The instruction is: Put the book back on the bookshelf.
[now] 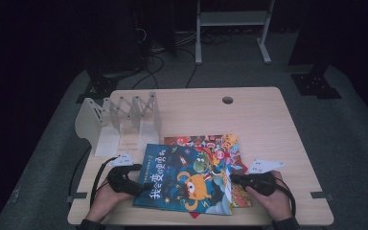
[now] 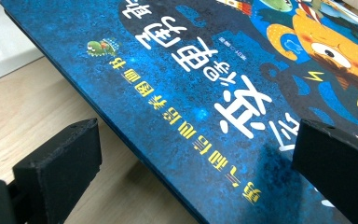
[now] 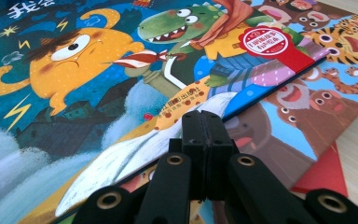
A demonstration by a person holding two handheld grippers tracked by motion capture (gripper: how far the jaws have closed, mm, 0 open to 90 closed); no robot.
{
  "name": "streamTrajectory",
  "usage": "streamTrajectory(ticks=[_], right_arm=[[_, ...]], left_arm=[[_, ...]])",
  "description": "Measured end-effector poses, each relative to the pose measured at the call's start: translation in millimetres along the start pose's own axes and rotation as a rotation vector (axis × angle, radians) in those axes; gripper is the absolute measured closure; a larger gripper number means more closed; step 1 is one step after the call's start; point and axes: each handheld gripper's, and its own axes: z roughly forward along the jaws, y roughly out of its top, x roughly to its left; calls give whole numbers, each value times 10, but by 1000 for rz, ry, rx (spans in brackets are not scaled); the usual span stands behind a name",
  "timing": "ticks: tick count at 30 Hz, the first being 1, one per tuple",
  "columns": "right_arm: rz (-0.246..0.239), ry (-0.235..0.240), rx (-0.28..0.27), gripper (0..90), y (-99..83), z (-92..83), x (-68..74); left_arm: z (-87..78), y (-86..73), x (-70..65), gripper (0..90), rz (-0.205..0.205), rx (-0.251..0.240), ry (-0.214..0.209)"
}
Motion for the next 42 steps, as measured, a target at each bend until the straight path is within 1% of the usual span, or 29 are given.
streamTrajectory(ticks=[1,3,4,5,9,12,19,21,27,28,30,39,40,42], right_arm=[[-1,0,-1,886,4,8,7],[0,1,0,886,9,15,16],[-4,0,0,886,18,28,29],[-7,0,-1,886,22,34,32],[-9,-3,3,887,39,55,59],[-16,-3,6,887,55,73,80],[-28,0,8,888,82,113,127],[-36,1,8,888,95,134,149],[-47,-7,11,889,106,146,164],[-47,-8,10,889,107,148,170],[-50,-5,8,889,112,160,180],[-56,16,12,889,147,213,235],[-58,19,15,889,160,228,249],[-63,19,15,889,166,235,252]], left_arm=[[-18,-13,-3,3,3,-3,6],[-26,-21,1,0,2,2,6],[-31,-32,3,0,-6,-1,4],[-42,-55,15,0,-16,-2,-6],[-54,-76,22,0,-19,-1,-20],[-55,-77,19,0,-20,0,-21],[-86,-99,59,0,-39,-5,-14],[-85,-124,74,0,-64,-9,-32],[-75,-144,86,0,-88,-12,-51],[-59,-155,96,0,-110,-10,-74],[-45,-164,102,0,-122,-7,-91],[-68,-184,144,0,-150,-4,-96],[-69,-189,154,0,-161,-3,-99],[-74,-191,158,0,-161,-3,-99]])
